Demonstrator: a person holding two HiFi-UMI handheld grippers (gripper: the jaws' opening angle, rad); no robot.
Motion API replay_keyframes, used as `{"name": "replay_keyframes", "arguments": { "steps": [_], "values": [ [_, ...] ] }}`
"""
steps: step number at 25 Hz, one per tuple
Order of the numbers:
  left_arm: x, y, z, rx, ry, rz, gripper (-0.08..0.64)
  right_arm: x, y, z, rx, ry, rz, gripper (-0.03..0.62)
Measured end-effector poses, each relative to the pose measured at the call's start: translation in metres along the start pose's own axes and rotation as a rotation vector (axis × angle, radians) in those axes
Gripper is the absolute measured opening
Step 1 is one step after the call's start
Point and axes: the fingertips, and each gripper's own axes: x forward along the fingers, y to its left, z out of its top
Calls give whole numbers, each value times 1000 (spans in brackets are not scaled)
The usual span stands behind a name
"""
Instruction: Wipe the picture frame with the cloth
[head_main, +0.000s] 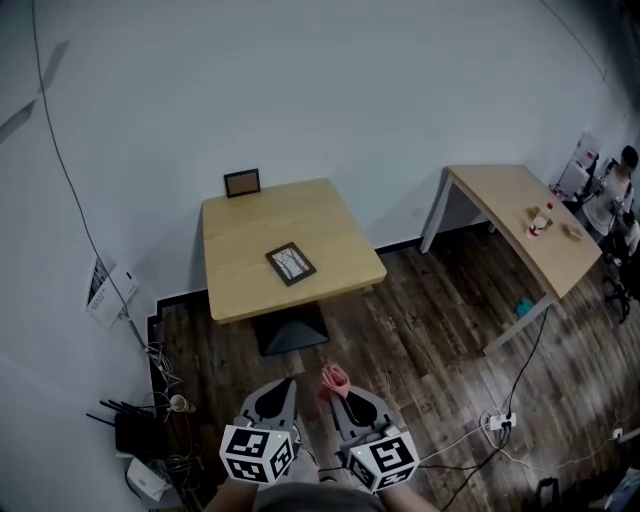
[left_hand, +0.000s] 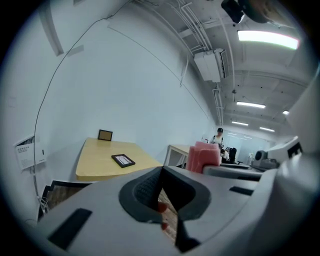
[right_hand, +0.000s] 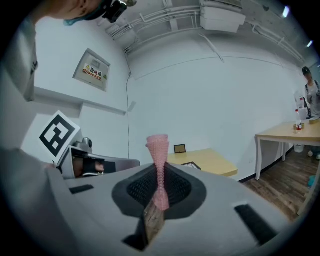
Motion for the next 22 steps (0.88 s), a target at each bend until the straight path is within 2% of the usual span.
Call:
{"name": "replay_keyframes", "arguments": {
  "steps": [6,12,16,22],
  "values": [
    [32,18,11,2,-1,1,3,31,-23,5,84,-12,0,19],
    [66,45,28,-4,2,-15,3,81,-33,12,43,-5,14,20],
    [87,72,42,-7,13,-21,3,120,-32,20,80,32,21,19],
    [111,115,53,-18,12,-6,5,168,-42,26,56,-10,12,19]
  ]
}}
